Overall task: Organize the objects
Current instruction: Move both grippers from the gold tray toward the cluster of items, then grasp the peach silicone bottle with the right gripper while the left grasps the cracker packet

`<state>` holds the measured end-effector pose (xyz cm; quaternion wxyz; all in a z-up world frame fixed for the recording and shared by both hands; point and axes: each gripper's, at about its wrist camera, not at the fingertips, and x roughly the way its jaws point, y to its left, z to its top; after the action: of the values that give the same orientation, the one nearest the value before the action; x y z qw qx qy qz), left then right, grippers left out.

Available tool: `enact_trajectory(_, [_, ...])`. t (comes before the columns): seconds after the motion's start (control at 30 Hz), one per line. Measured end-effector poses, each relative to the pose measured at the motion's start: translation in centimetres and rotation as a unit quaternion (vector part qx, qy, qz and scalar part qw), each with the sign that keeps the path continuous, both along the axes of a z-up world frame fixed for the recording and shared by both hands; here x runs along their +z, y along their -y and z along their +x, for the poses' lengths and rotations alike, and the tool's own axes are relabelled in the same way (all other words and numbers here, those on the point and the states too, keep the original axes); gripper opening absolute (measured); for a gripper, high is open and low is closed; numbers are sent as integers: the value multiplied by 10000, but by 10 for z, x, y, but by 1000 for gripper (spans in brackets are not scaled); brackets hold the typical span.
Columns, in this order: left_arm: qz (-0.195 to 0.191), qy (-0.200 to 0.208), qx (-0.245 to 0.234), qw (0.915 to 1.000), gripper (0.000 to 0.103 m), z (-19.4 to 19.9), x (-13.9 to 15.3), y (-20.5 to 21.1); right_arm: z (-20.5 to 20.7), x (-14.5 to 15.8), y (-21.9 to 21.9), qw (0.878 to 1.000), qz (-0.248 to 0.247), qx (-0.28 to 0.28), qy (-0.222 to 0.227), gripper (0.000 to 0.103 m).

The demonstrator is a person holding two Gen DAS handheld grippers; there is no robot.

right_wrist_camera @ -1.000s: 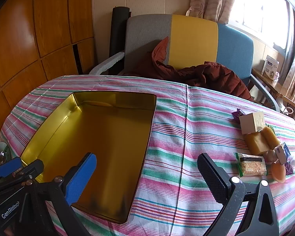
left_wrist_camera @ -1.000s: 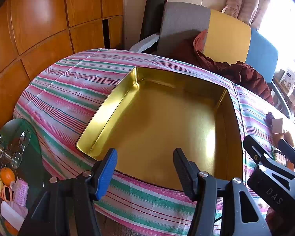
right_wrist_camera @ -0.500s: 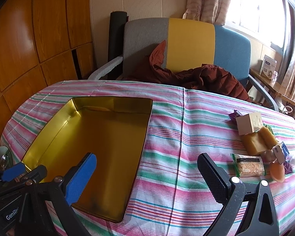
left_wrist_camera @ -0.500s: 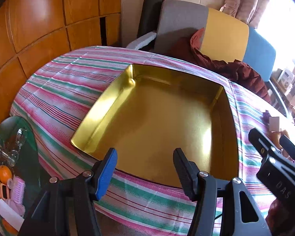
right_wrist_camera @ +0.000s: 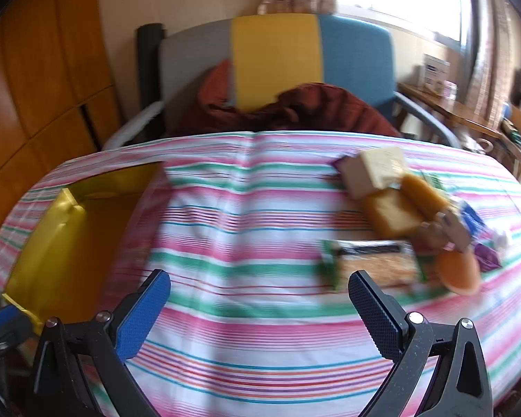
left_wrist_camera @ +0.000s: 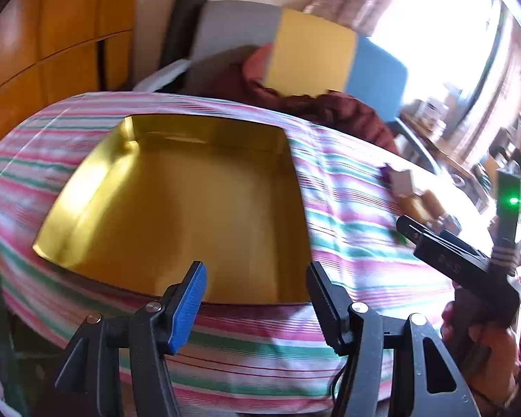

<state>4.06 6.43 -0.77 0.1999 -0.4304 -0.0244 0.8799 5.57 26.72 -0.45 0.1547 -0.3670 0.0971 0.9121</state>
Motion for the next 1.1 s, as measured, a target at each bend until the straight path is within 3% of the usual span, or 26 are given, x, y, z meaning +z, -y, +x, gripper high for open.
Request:
enact_trajectory(0.13, [-181, -15, -487, 9986, 60, 7, -2, -25, 23, -16, -51, 9973, -122, -708, 176, 103])
enact_trajectory(0.23, [5, 63, -817, 9966, 60, 11, -3, -38, 47, -22, -88, 9926, -255, -1182, 45, 103])
enact_trajectory(0.37, [-45, 92, -1133, 9935, 60, 15, -3, -55, 66, -25, -127, 9851, 25, -1718, -61, 103])
enact_trajectory(0.5, [204, 408, -1470, 9881, 66, 10, -6, -69, 73, -39, -173, 9769, -470, -2082, -78, 99])
enact_trajectory(0.57, [437, 671, -1581, 9842, 70, 6, -10, -72, 71, -49, -191, 9733, -828, -2141, -97, 91])
enact_trajectory(0.7, [819, 1239, -1792, 9725, 75, -4, -18, -85, 62, -62, -206, 9685, -1217, -2164, -193, 83])
enact_trajectory(0.8, [705, 1450, -1956, 9673, 80, -6, -24, -100, 57, -63, -208, 9709, -1120, -2085, -373, 76])
enact_trajectory(0.87, [553, 1475, -2049, 9660, 80, -6, -26, -111, 57, -65, -207, 9717, -1057, -2084, -334, 57])
enact_trajectory(1.1, [115, 1290, -2631, 9560, 81, -11, -33, -160, 77, -67, -194, 9726, -1121, -1965, -539, 53])
